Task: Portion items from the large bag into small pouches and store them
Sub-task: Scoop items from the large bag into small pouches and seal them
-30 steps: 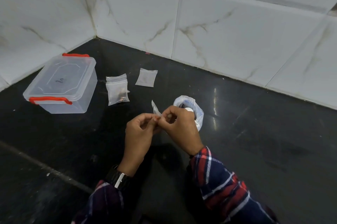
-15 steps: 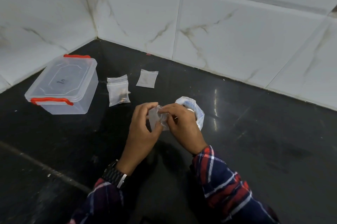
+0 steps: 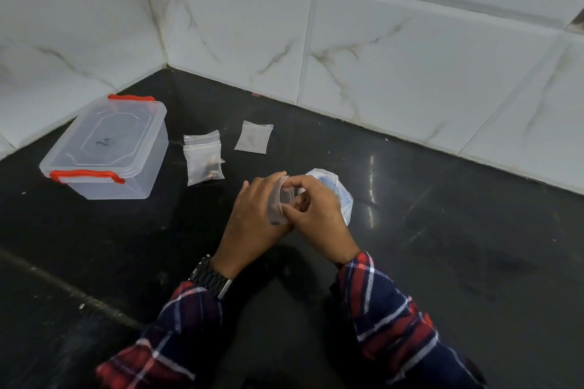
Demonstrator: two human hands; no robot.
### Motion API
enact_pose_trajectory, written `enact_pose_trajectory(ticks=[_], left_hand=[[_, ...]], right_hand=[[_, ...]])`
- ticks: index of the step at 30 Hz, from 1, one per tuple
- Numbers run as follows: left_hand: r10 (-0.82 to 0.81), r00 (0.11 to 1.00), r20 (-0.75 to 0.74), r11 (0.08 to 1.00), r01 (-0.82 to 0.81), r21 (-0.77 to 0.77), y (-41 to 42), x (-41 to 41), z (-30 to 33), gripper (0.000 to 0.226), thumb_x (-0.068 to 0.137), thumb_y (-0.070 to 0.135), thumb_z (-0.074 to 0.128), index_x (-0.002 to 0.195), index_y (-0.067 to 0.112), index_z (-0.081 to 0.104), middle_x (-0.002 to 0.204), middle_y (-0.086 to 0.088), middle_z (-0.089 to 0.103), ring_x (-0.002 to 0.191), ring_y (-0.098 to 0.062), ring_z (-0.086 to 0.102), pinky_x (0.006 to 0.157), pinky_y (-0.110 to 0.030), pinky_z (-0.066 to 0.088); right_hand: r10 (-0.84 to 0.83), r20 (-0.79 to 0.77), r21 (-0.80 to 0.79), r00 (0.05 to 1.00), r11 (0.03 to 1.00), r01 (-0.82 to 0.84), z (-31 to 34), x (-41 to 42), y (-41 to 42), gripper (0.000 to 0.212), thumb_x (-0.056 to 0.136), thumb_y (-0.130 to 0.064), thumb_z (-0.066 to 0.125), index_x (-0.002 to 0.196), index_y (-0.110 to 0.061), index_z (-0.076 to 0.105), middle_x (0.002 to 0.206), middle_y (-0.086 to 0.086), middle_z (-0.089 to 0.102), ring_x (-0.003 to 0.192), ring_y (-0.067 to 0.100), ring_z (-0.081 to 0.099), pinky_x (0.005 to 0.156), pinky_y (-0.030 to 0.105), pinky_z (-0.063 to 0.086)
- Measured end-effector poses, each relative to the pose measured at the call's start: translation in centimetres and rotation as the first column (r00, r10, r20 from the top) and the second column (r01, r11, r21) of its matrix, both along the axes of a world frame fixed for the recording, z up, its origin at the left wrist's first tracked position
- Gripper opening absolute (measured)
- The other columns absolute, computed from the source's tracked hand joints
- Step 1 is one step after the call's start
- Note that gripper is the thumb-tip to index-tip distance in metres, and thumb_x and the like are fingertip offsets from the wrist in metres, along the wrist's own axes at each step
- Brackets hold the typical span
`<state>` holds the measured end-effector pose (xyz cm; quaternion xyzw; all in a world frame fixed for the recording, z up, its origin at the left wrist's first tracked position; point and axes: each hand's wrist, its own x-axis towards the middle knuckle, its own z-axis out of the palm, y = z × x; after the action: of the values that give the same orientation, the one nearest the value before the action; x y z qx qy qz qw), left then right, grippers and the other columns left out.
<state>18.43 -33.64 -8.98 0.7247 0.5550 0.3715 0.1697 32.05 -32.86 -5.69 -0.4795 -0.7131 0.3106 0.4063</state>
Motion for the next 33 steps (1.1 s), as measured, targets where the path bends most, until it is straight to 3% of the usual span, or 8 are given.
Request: enact_pose_trajectory(ticks=[4, 10, 16, 20, 23, 27, 33], left_hand=[[-0.023, 0.977, 0.211, 1.000, 0.020, 0.019, -0.1, 0.5, 1.2, 0.060, 0.070, 0.051, 0.059, 0.118, 0.015, 0.059, 0.109, 0.012, 0.055, 0.105, -0.015, 0.058, 0.096, -0.048, 0.046], [-0.003, 0.967, 0.255, 0.999, 0.012, -0.034, 0.7, 1.2, 0.7, 0.046, 0.070, 0.051, 0.059, 0.106, 0.021, 0.061, 0.099, 0.016, 0.061, 0.093, -0.004, 0.061, 0.086, -0.032, 0.052], [0.009, 0.954, 0.299, 1.000, -0.008, -0.005, 1.6, 2.1, -0.1, 0.034, 0.074, 0.037, 0.072, 0.101, 0.021, 0.061, 0.091, 0.011, 0.066, 0.085, -0.003, 0.063, 0.076, -0.024, 0.052], [0.007, 0.962, 0.273, 0.998, 0.011, -0.063, 2.4, 2.5, -0.1, 0.044, 0.069, 0.047, 0.076, 0.102, 0.023, 0.060, 0.093, 0.012, 0.066, 0.086, -0.004, 0.064, 0.076, -0.026, 0.054], [0.071, 0.972, 0.226, 0.991, -0.043, -0.129, 3.1, 2.6, -0.6, 0.051, 0.067, 0.052, 0.078, 0.105, 0.026, 0.057, 0.094, 0.013, 0.064, 0.088, -0.006, 0.064, 0.077, -0.034, 0.056], [0.132, 0.983, 0.128, 0.974, -0.104, -0.202, 3.6, 3.3, -1.1, 0.050, 0.071, 0.054, 0.074, 0.105, 0.024, 0.052, 0.094, 0.009, 0.063, 0.085, -0.011, 0.063, 0.075, -0.037, 0.056], [0.152, 0.988, 0.035, 0.954, -0.138, -0.265, 4.0, 4.6, -1.0, 0.051, 0.078, 0.054, 0.066, 0.109, 0.019, 0.048, 0.097, 0.002, 0.063, 0.086, -0.017, 0.062, 0.073, -0.036, 0.053]], right_hand=[[-0.053, 0.066, 0.068, 0.996, 0.997, 0.049, -0.5, 0.1, 0.2, 0.024, 0.077, -0.010, 0.073, 0.100, -0.014, 0.065, 0.093, -0.006, 0.061, 0.081, 0.008, 0.058, 0.074, 0.022, 0.049], [-0.102, 0.113, 0.219, 0.988, 0.973, 0.075, -0.5, 0.2, 0.8, 0.014, 0.077, 0.003, 0.067, 0.088, -0.006, 0.070, 0.084, -0.002, 0.062, 0.072, -0.009, 0.053, 0.071, 0.005, 0.041], [-0.079, 0.029, -0.044, 0.996, 0.996, 0.080, 0.6, 1.7, 1.6, 0.026, 0.084, 0.011, 0.055, 0.086, -0.008, 0.071, 0.080, -0.019, 0.063, 0.073, -0.010, 0.059, 0.069, 0.007, 0.046], [-0.165, 0.033, -0.124, 0.986, 0.978, 0.168, 0.9, 3.6, 2.4, 0.027, 0.086, 0.007, 0.052, 0.083, -0.013, 0.069, 0.081, -0.005, 0.068, 0.072, -0.001, 0.062, 0.064, 0.008, 0.047], [-0.224, 0.211, -0.074, 0.951, 0.967, 0.244, 0.7, 5.4, 2.9, 0.018, 0.089, -0.002, 0.056, 0.090, -0.014, 0.069, 0.092, 0.001, 0.066, 0.083, 0.009, 0.062, 0.070, 0.011, 0.047], [-0.087, 0.529, -0.144, 0.844, 0.971, 0.190, -0.3, 6.9, 2.9, 0.016, 0.089, -0.020, 0.063, 0.104, -0.020, 0.069, 0.100, 0.004, 0.058, 0.091, 0.017, 0.059, 0.080, 0.024, 0.047], [-0.029, 0.635, -0.125, 0.772, 0.982, 0.140, -0.2, 6.1, 2.3, 0.026, 0.085, -0.023, 0.065, 0.111, -0.022, 0.067, 0.098, 0.007, 0.062, 0.092, 0.023, 0.059, 0.084, 0.038, 0.050]])
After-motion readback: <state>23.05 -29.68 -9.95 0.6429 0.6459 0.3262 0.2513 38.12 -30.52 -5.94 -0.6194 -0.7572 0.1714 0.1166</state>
